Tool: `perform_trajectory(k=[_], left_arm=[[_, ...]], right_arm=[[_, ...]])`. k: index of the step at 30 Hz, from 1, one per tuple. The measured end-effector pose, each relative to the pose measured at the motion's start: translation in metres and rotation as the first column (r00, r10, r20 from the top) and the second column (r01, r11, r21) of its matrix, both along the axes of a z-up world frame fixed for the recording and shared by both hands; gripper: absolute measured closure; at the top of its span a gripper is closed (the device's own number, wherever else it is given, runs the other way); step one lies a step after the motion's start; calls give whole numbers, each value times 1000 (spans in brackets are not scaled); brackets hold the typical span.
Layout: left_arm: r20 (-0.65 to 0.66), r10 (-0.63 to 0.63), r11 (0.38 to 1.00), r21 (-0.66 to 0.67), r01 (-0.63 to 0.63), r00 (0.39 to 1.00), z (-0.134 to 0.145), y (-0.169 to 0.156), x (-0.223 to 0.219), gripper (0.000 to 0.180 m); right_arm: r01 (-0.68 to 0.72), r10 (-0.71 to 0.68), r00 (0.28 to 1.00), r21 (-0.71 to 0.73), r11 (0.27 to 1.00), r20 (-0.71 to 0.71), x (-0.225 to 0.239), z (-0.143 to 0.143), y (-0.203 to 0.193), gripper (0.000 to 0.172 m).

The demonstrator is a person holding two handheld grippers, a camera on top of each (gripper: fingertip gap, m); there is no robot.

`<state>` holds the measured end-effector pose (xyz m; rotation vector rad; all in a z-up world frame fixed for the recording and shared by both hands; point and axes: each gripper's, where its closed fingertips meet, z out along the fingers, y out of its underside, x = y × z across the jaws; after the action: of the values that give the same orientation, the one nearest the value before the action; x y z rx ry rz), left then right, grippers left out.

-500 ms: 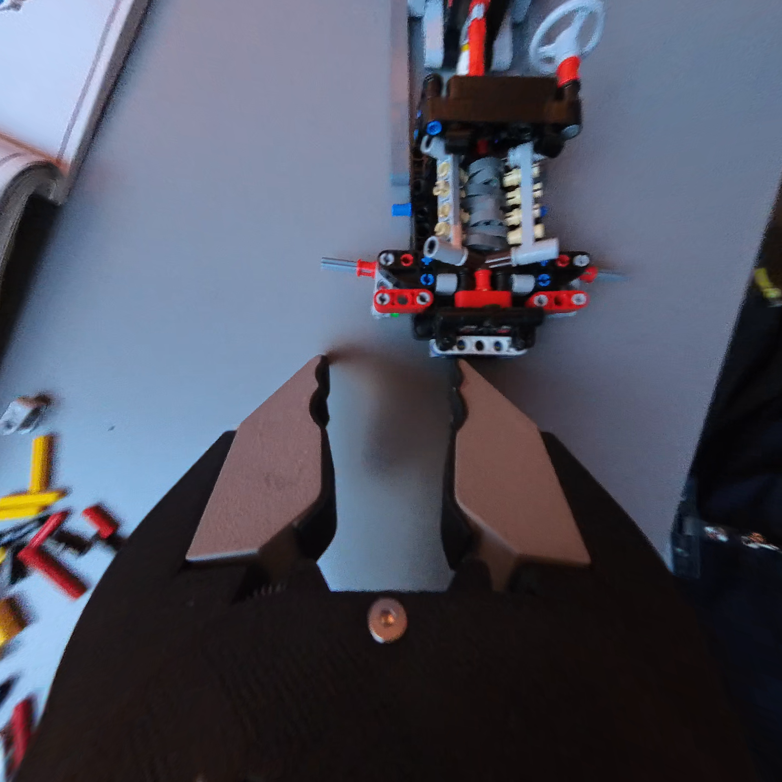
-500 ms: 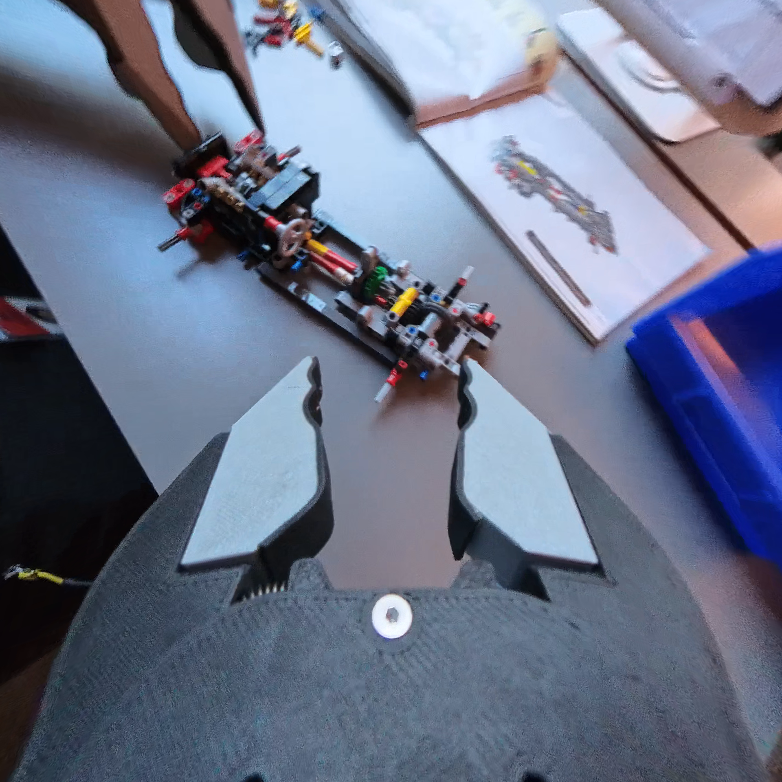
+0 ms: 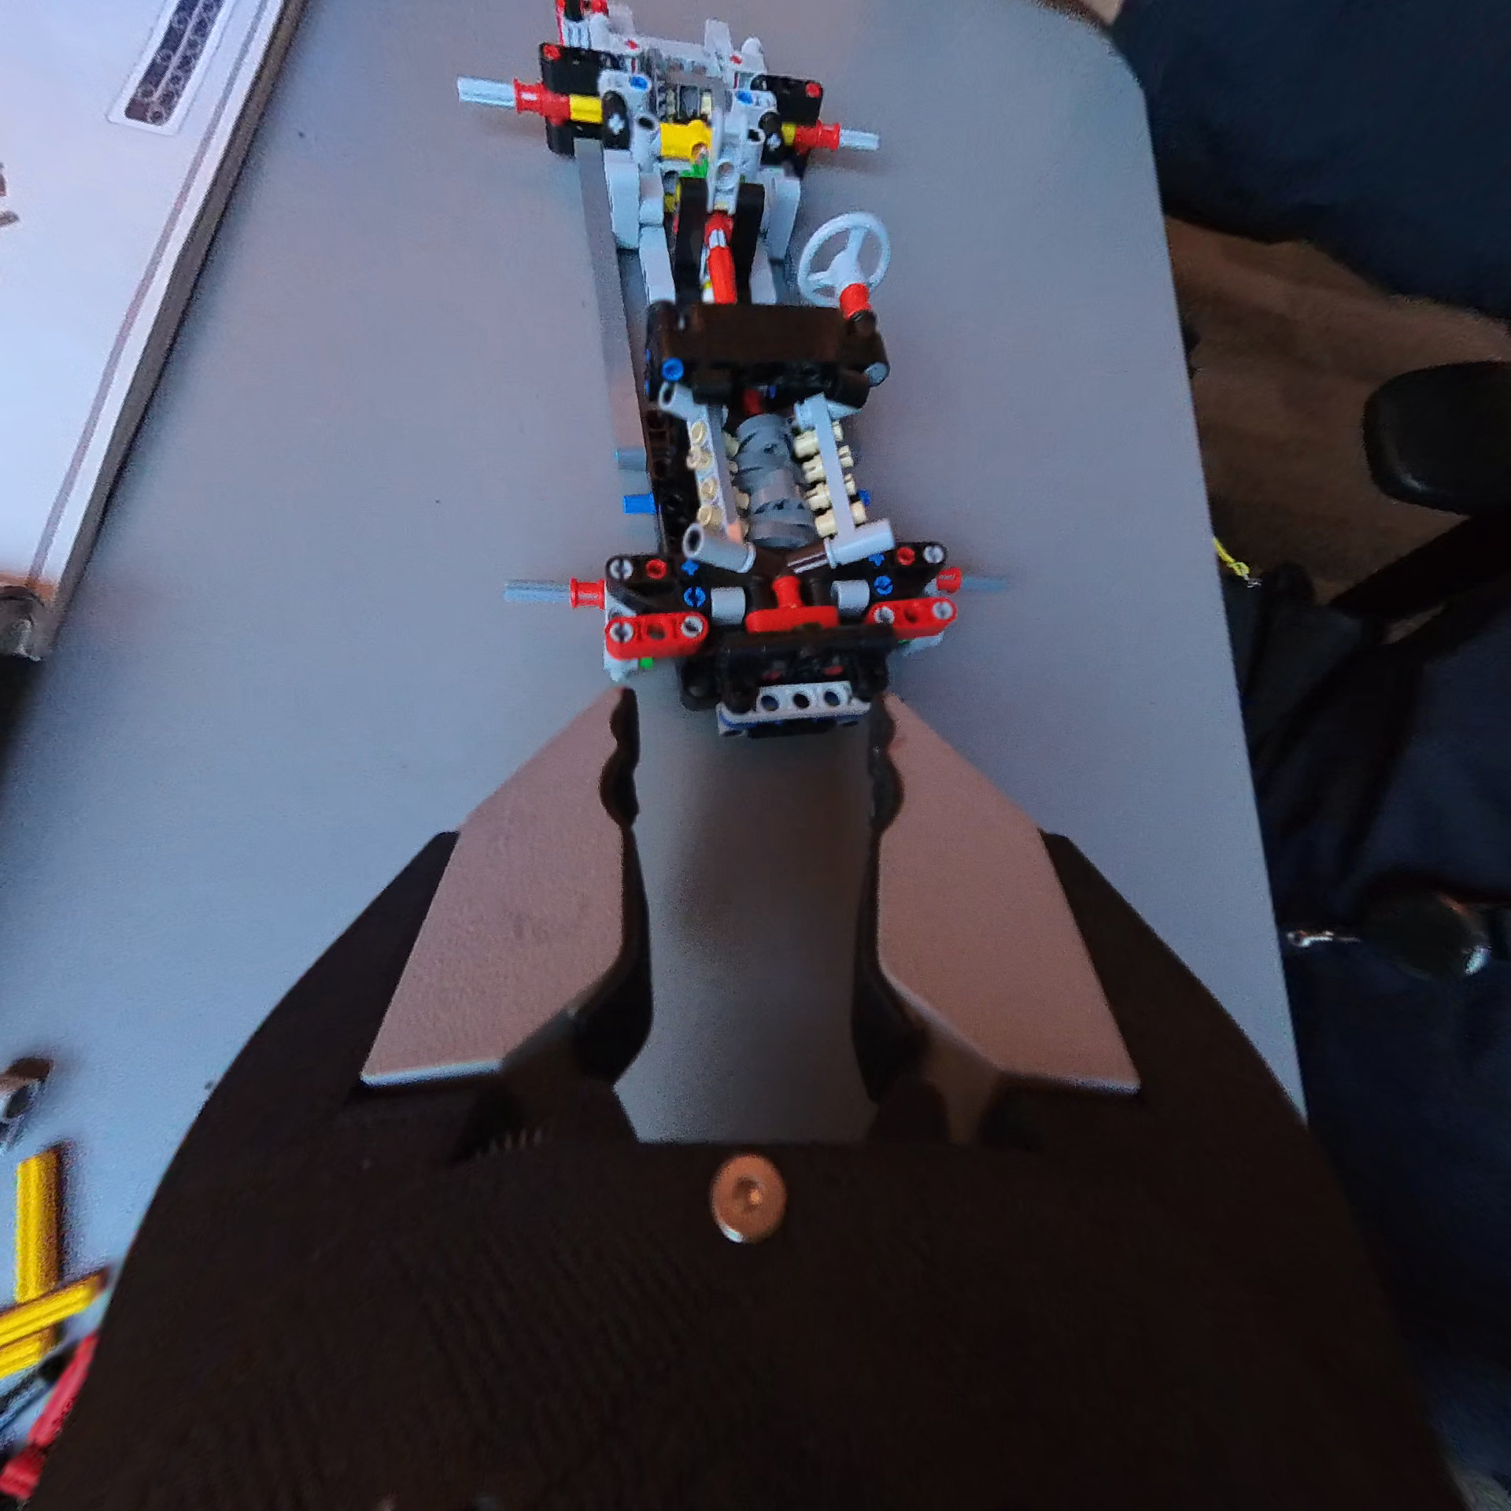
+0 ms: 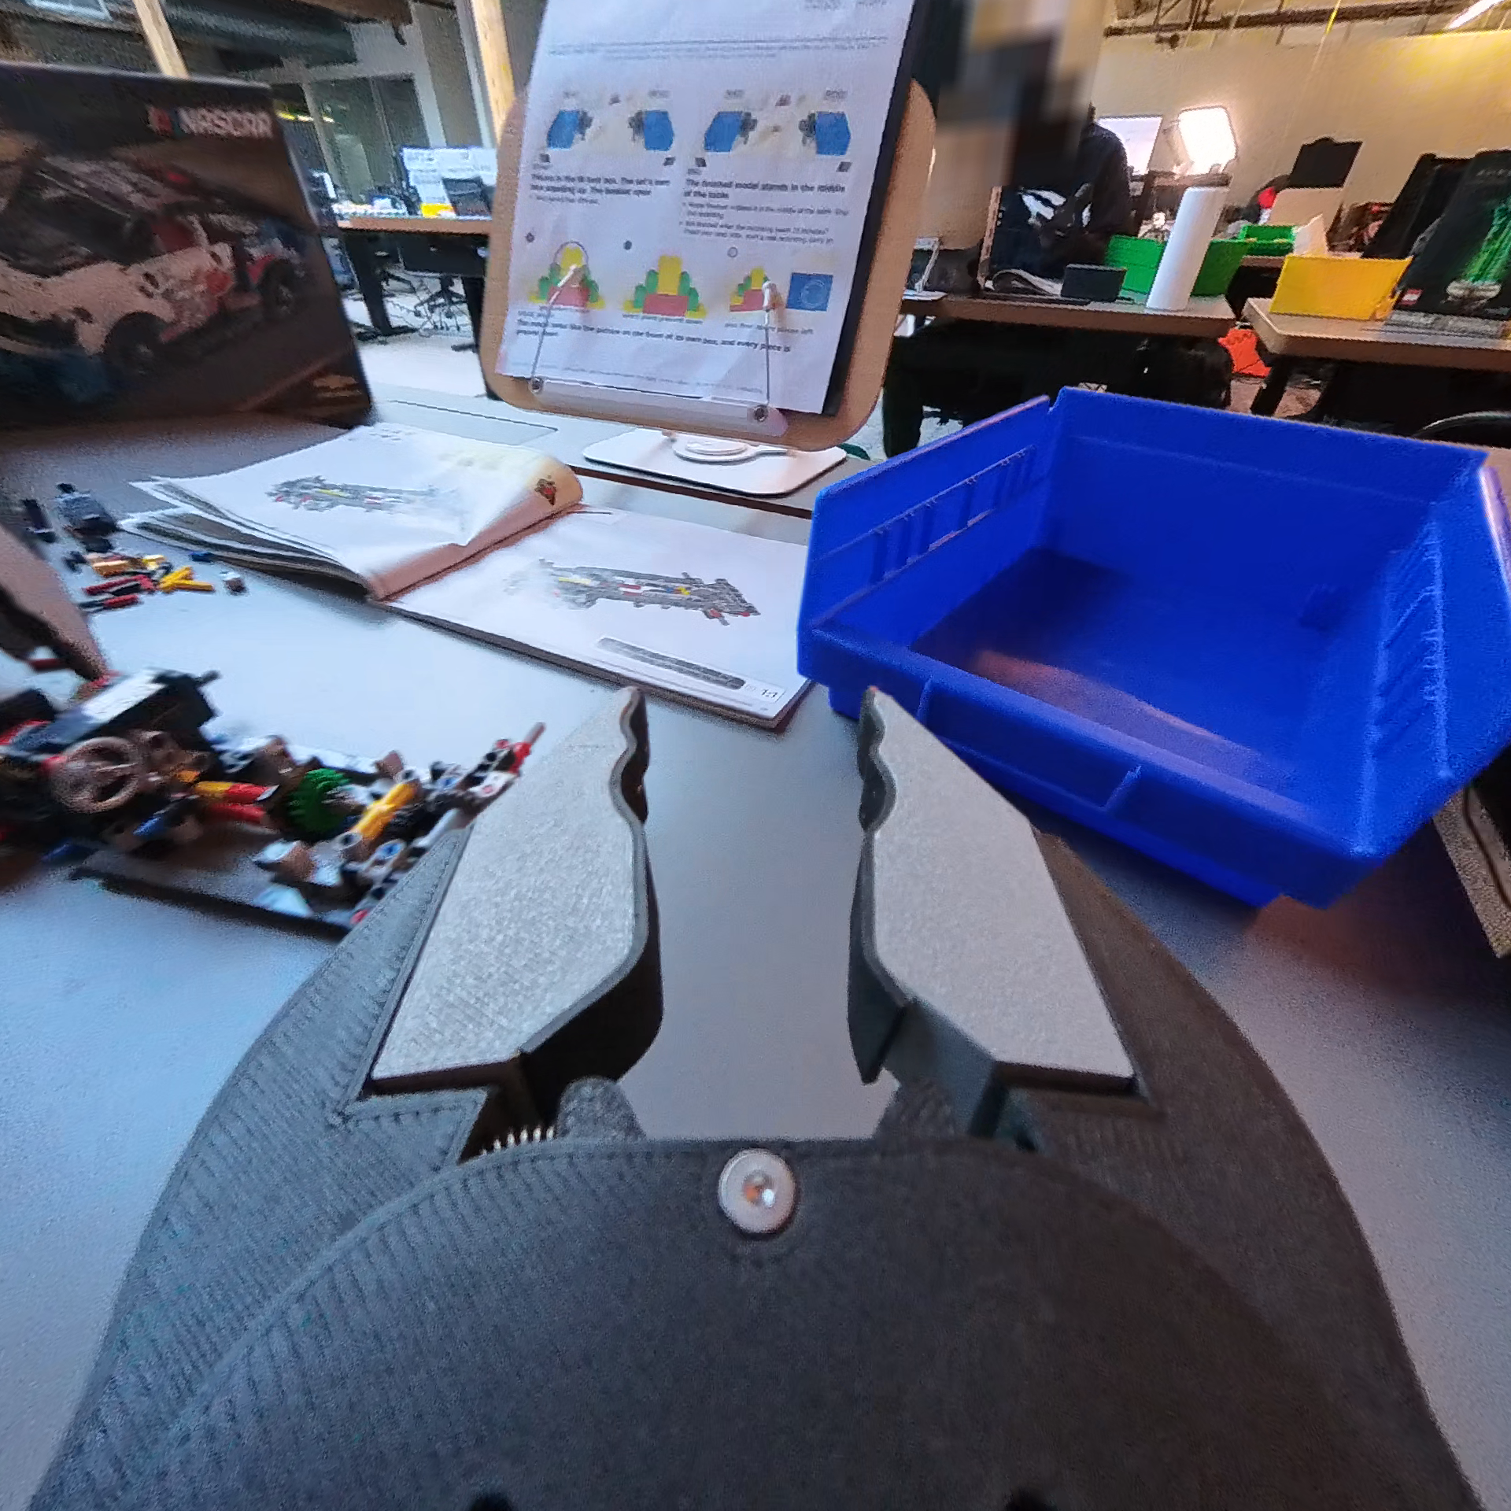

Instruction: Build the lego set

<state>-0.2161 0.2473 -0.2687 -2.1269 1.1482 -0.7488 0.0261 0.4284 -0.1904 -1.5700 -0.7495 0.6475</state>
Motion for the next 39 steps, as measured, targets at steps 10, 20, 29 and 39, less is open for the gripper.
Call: perform_trajectory(k=[10, 20, 29, 39], left_arm=[[52, 122, 990, -72, -119, 991, -11, 11, 1, 140], [105, 139, 985, -119, -126, 985, -7, 12, -1, 141], [114, 177, 984, -52, -173, 978, -1, 20, -5, 148], [144, 213, 977, -39, -210, 966, 4, 28, -12, 153]], right_arm=[[-15, 20, 980, -30, 999, 200, -21, -31, 24, 135], [27, -19, 991, -63, 998, 129, -10, -26, 33, 136], [61, -49, 989, -84, 995, 143, -7, -30, 38, 135], [125, -118, 991, -107, 986, 63, 6, -23, 45, 136]])
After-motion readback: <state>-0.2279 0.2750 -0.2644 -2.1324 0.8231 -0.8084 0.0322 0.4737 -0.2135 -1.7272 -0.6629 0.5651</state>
